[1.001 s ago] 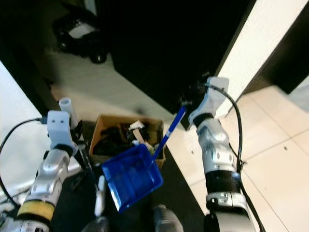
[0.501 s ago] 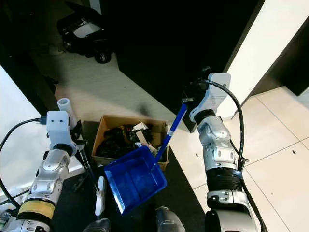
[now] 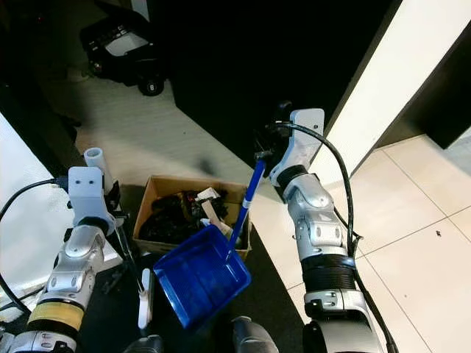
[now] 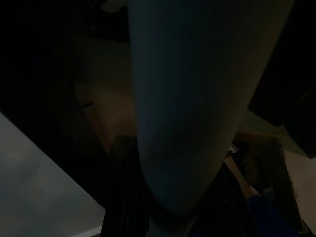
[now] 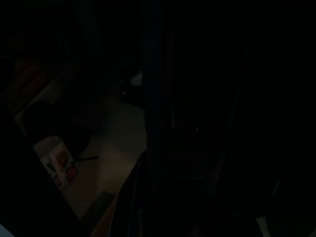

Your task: Sweep floor

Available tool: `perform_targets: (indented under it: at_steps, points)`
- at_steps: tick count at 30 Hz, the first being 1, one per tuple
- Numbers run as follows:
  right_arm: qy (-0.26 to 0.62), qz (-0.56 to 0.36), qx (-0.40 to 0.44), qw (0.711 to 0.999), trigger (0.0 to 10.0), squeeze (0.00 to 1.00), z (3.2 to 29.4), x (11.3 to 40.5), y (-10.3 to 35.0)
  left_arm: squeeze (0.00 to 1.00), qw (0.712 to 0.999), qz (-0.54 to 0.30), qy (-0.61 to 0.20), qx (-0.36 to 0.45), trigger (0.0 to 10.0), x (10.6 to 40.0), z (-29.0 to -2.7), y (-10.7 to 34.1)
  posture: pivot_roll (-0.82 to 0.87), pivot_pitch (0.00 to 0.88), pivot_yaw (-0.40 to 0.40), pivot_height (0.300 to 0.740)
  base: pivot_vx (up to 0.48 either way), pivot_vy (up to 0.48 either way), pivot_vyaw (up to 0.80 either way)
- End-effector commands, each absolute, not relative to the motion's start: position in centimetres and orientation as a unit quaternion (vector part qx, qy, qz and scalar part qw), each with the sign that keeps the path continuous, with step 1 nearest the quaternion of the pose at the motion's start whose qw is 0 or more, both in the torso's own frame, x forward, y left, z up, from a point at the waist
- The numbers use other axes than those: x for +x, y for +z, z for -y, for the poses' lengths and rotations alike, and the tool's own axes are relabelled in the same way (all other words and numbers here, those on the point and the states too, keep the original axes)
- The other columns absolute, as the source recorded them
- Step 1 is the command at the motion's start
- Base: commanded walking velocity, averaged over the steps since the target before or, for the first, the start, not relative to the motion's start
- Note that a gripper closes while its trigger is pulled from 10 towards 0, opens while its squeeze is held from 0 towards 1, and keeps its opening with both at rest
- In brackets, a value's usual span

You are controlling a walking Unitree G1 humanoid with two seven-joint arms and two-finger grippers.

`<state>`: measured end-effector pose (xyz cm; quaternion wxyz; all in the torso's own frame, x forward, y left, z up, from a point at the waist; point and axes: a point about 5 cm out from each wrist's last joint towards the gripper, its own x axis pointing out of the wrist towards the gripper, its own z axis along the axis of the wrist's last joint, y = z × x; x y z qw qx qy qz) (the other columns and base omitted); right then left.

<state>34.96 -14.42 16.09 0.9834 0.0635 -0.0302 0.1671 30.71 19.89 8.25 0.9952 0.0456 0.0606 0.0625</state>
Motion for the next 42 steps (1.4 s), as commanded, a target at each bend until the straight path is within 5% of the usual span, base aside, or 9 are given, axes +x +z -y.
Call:
perform_targets:
  at_steps: [1,11,42]
  points:
    - [0.167,-0.11,0.086,0.976,10.0,0.0,14.1,33.5,10.1,0.0,0.994,-0.072,0.066,0.044,10.0,30.7,-20.0,7.9,0.0,0.116,-0.037,0.74,0.0,0.0,0.0]
    - [0.154,-0.116,0.081,0.978,10.0,0.0,14.9,33.2,9.7,0.0,0.994,-0.077,0.061,0.045,10.0,30.6,-19.9,7.8,0.0,0.115,-0.029,0.74,0.0,0.474,0.0]
    - [0.146,-0.125,0.077,0.978,10.0,0.0,15.4,32.9,9.4,0.0,0.994,-0.079,0.065,0.04,10.0,30.7,-19.6,7.6,0.0,0.121,-0.027,0.74,0.0,-0.077,0.0]
